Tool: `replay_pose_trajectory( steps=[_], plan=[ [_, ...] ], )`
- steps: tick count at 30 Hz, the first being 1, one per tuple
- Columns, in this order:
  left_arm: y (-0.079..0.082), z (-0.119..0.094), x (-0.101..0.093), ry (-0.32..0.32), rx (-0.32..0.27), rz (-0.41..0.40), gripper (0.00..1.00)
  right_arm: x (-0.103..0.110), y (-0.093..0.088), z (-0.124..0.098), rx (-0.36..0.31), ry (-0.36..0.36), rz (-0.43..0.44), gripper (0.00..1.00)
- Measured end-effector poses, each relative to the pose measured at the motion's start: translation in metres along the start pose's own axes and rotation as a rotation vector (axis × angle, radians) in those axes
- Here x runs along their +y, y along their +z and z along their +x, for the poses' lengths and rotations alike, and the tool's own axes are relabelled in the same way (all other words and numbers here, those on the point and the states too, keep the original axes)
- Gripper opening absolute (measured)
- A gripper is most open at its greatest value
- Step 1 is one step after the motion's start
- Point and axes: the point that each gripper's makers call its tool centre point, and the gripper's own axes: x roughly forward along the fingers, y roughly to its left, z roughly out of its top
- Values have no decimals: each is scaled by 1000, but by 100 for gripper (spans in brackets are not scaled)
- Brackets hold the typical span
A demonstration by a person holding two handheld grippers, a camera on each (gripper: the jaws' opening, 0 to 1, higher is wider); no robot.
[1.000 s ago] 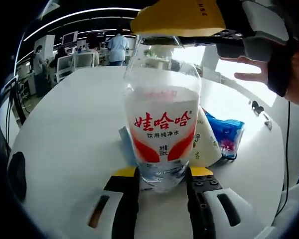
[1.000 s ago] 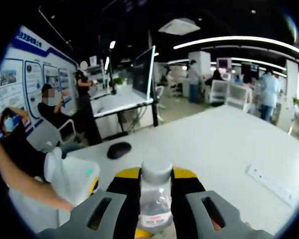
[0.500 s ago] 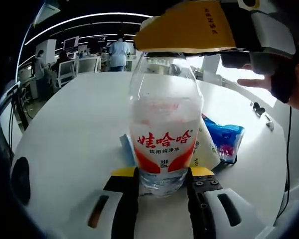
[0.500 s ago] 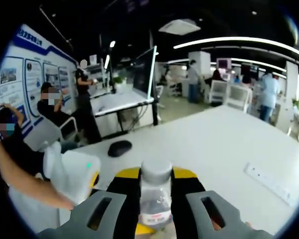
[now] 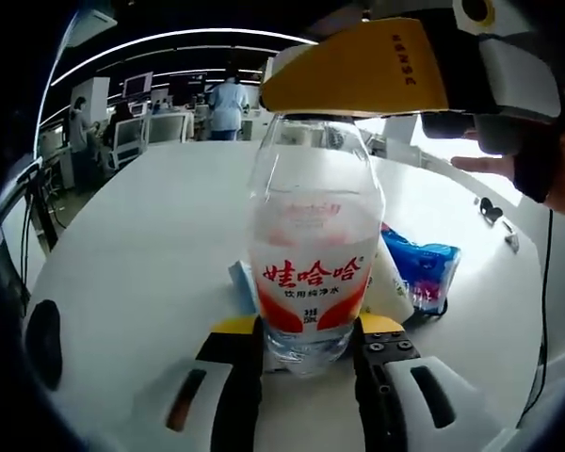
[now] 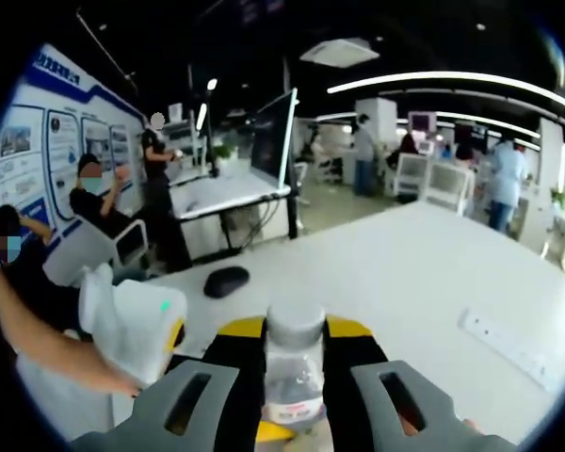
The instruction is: Arrange the tabletop items into an orderly group along one side of the table until the central work area is clear of visible clutter.
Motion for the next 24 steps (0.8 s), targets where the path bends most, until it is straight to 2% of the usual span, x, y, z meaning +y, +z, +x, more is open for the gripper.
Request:
replay_pose_trajectory(
  steps=[13,24],
  plan=[
    [11,-7,8,19,-19,9,36,3,13,3,-13,6,-15,18],
    [24,-15,27,56,-39,18,36,7,30,14,-29,26,-34,18]
  ],
)
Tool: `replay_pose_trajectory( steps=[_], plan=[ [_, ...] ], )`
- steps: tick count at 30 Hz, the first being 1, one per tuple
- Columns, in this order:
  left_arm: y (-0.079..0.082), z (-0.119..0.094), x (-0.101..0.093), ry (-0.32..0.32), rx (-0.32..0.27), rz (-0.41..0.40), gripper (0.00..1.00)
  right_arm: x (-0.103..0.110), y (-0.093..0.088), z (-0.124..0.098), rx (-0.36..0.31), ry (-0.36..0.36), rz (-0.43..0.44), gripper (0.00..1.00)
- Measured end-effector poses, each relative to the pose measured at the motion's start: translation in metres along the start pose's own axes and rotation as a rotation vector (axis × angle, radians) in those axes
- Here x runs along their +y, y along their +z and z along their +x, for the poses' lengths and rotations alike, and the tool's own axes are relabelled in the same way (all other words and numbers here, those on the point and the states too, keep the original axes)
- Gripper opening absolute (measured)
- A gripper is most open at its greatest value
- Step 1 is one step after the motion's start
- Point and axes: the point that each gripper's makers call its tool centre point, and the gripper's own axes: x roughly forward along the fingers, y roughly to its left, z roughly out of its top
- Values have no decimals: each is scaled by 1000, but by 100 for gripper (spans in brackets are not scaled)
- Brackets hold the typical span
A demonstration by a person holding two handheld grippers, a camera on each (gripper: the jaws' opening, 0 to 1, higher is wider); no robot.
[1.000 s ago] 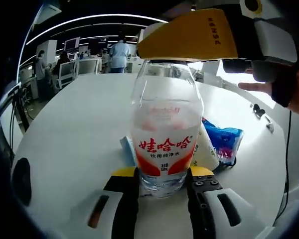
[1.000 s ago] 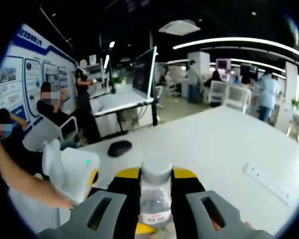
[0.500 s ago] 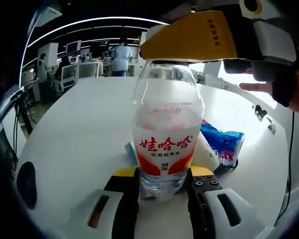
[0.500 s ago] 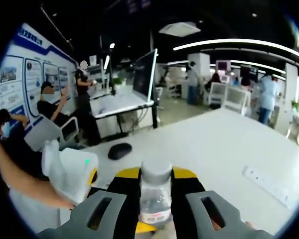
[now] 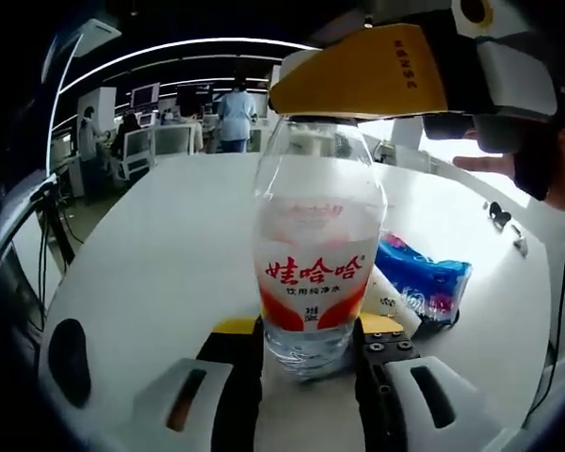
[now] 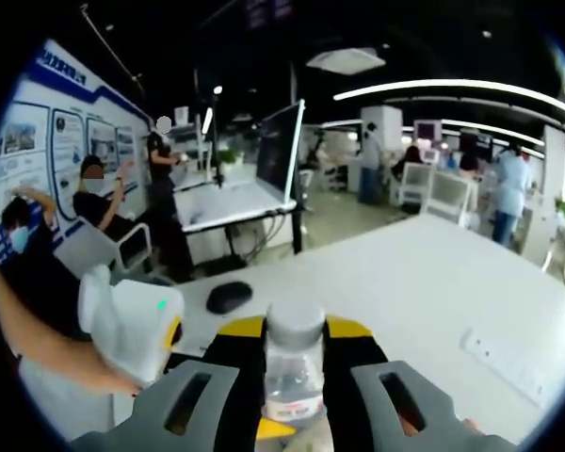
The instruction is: Arrange the tabletop items into an orderly group along one side of the table until the central work area is clear of visible clutter.
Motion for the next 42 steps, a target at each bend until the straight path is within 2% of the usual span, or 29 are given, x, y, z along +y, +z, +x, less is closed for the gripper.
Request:
replay_pose_trajectory(
  steps=[9,17,31,42],
  plan=[
    [6,-2,17,23,-10,3,36,1,9,13,-10,15,-7,18],
    [6,-2,23,33,-10,-7,36,1,11,21,-4,27,-11,18],
    [17,-3,42,60,-24,-6,36,0,26,36,-15,39,-23,18],
    [21,1,51,74,-34,-16,36,-4,30,45,-16,51,-26,18]
  ],
)
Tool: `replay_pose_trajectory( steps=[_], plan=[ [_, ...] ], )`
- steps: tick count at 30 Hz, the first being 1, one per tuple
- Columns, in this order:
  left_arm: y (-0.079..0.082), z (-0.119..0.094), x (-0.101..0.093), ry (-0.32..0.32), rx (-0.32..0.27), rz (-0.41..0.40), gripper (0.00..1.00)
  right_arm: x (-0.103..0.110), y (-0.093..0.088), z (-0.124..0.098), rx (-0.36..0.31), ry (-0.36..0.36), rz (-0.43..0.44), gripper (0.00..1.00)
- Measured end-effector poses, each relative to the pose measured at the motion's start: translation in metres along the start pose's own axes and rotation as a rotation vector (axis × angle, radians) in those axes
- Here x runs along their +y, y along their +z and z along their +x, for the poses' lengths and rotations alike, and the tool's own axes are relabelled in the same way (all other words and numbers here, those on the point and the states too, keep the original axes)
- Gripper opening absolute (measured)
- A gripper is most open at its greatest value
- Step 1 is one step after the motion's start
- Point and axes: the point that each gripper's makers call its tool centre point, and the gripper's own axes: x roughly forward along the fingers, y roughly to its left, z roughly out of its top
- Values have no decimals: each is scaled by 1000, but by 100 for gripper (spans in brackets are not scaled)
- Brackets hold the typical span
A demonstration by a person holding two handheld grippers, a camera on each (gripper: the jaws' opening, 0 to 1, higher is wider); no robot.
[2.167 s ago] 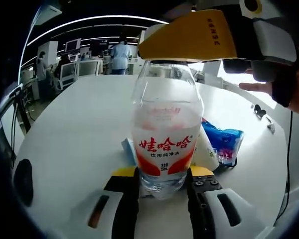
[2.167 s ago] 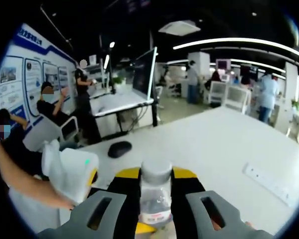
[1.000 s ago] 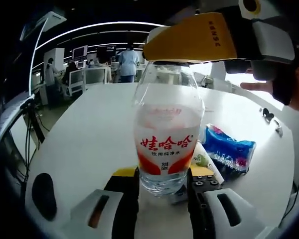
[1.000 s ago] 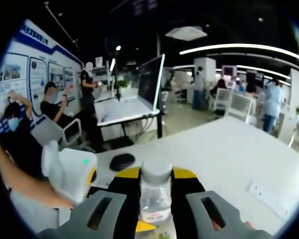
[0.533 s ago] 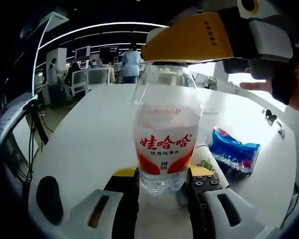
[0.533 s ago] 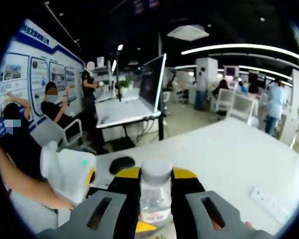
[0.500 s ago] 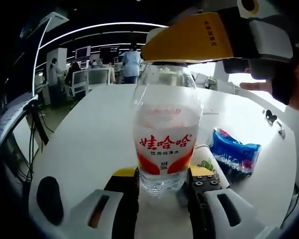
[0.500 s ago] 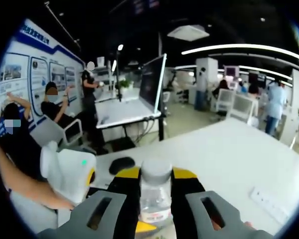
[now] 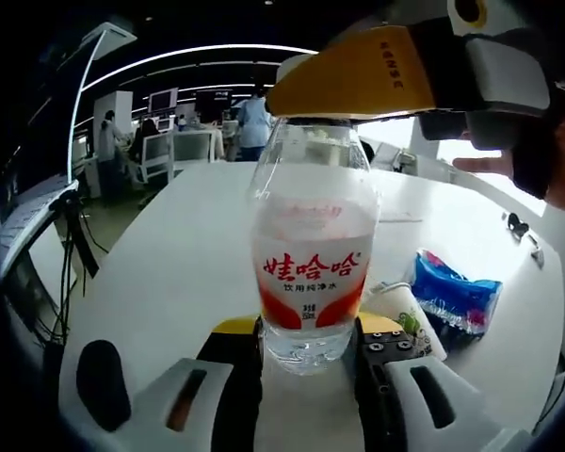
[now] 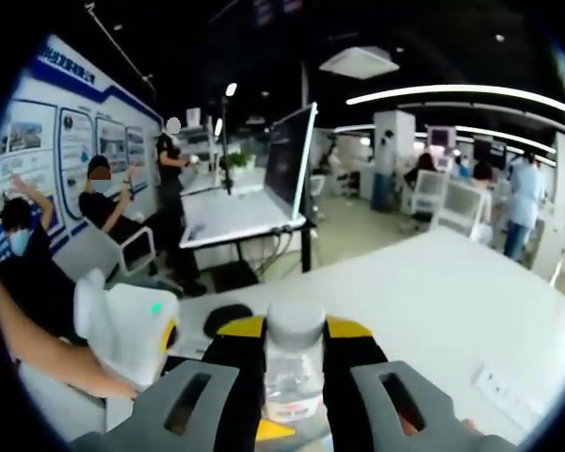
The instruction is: Arrange the tabletop items into an orderly group along one side of the table until the central work area is clear of visible clutter.
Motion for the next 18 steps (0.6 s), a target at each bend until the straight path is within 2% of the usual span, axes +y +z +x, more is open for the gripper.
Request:
replay_pose_trajectory(
  steps=[7,18],
  plan=[
    [7,9,10,-4,4,31,36,-8,5,5,-5,-9,-3,18],
    [14,13,19,12,-14,18,36,-12,11,18,-2,-4,-17,18]
  ],
)
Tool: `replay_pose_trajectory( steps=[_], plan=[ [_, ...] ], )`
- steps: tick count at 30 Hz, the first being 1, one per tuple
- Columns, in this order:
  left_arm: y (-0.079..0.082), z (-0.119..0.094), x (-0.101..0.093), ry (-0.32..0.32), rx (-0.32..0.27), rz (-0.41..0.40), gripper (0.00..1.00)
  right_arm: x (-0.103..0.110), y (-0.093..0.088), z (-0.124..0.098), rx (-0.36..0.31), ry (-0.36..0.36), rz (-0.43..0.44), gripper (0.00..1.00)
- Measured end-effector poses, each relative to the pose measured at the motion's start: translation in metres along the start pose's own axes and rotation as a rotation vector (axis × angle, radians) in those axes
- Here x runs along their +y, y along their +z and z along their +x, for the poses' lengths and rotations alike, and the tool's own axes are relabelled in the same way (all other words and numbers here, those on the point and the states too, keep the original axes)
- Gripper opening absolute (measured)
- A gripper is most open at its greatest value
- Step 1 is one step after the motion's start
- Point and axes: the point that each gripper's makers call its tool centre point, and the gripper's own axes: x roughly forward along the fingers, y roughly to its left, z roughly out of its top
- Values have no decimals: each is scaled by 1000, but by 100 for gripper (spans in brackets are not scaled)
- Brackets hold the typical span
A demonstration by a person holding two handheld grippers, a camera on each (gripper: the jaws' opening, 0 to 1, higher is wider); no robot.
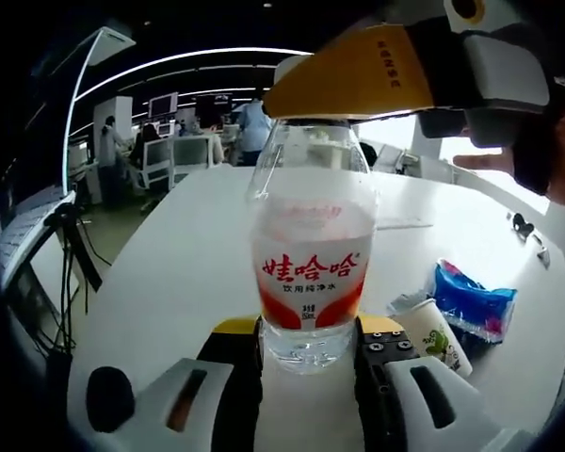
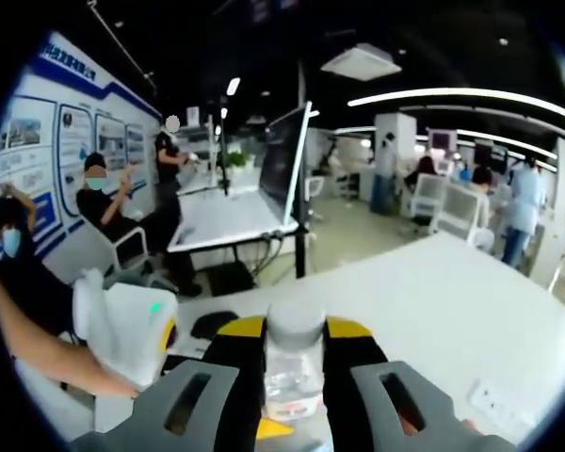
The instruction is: Arrange the tabletop items into an orderly group along one side of the table until the central work area is clear of visible clutter.
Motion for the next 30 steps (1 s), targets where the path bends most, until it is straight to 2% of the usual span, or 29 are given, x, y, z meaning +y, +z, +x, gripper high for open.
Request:
replay_pose_trajectory(
  steps=[10,30],
  plan=[
    [2,3,10,22,-2,-8,35,-4,3,13,6,10,-5,18],
    [7,26,35,49,2,-2,35,-22,2,36,8,16,4,18]
  ],
)
